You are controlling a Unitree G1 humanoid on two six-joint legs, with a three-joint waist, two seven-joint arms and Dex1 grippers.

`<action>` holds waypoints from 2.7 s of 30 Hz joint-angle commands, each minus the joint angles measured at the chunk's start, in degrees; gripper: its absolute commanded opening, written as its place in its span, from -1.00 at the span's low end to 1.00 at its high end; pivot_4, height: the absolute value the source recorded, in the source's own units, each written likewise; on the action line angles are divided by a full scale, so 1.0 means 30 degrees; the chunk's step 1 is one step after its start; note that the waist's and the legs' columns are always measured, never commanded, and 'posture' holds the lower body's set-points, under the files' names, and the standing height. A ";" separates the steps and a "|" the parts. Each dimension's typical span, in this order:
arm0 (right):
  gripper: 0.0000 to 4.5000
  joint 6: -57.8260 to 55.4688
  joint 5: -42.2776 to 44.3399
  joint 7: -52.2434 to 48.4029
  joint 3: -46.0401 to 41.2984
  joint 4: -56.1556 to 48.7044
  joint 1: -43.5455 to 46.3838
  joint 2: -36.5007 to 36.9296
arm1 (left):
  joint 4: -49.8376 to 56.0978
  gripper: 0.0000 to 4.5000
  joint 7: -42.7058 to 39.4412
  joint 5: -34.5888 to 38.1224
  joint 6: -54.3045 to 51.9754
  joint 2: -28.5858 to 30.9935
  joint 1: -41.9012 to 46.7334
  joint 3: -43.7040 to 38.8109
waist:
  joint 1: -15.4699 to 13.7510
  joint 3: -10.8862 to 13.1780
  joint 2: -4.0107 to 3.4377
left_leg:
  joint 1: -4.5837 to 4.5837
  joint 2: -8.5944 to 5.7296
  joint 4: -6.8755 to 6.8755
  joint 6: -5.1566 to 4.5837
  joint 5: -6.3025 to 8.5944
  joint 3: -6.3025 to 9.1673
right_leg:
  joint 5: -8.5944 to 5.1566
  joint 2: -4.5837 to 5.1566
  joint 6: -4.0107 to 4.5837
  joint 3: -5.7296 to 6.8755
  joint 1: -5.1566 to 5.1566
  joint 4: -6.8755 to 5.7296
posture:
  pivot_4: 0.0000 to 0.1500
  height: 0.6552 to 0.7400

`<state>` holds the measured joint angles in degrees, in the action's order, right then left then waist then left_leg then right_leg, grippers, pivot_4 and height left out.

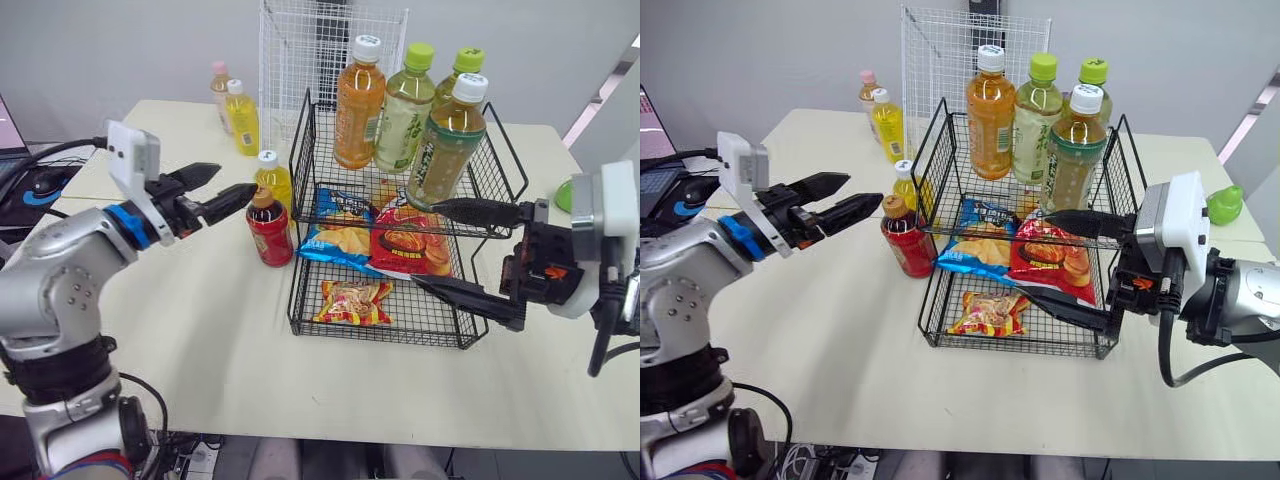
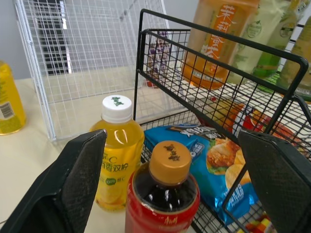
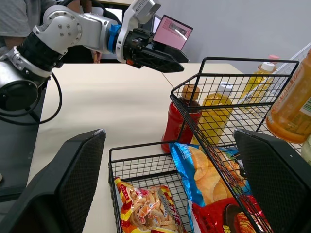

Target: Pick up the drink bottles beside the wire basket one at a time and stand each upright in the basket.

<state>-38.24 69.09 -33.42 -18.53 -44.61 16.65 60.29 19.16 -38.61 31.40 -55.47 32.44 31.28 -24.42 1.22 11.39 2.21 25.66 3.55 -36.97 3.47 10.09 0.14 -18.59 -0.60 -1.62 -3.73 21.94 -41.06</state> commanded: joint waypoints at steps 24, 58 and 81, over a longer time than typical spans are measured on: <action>1.00 -0.0304 0.0663 -0.0422 -0.1137 0.0277 0.0180 0.0092 | 0.1577 -0.40 0.8452 -0.3940 0.3644 -0.4594 -0.1568 0.5050 | 0.0062 -0.0003 0.0003 | -0.0057 -0.0002 0.0015 0.0001 0.0004 -0.0005 | 0.0001 -0.0022 -0.0005 -0.0018 -0.0062 0.0031 | 1.00 0.91; 1.00 -0.0471 -0.1860 -0.0465 -0.0375 0.0155 -0.0937 -0.1100 | -1.3028 -0.40 -0.8628 0.4286 -0.2785 0.7056 1.9568 0.6304 | 0.0117 0.0023 0.0027 | 0.0081 0.0014 0.0056 0.0001 0.0006 -0.0016 | -0.0025 -0.0050 -0.0044 0.0002 0.0102 0.0060 | 1.00 0.91; 1.00 -0.3386 0.4204 0.0411 -1.1072 -0.0056 -0.3969 0.2473 | -1.7131 -0.40 -1.1424 -0.2330 0.6579 -0.1885 1.8722 1.0396 | 0.0221 0.0048 -0.0026 | 0.0089 -0.0002 0.0039 -0.0005 0.0005 -0.0062 | -0.0009 -0.0049 -0.0018 -0.0071 0.0104 0.0045 | 1.00 0.91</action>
<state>-48.72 80.24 -33.34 -49.82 -44.79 4.53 67.02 -32.37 -73.14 24.79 -37.74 26.75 85.68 8.43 1.89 11.53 2.13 25.93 3.54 -36.86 3.46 10.11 -0.04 -18.62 -0.75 -1.70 -3.94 22.25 -40.92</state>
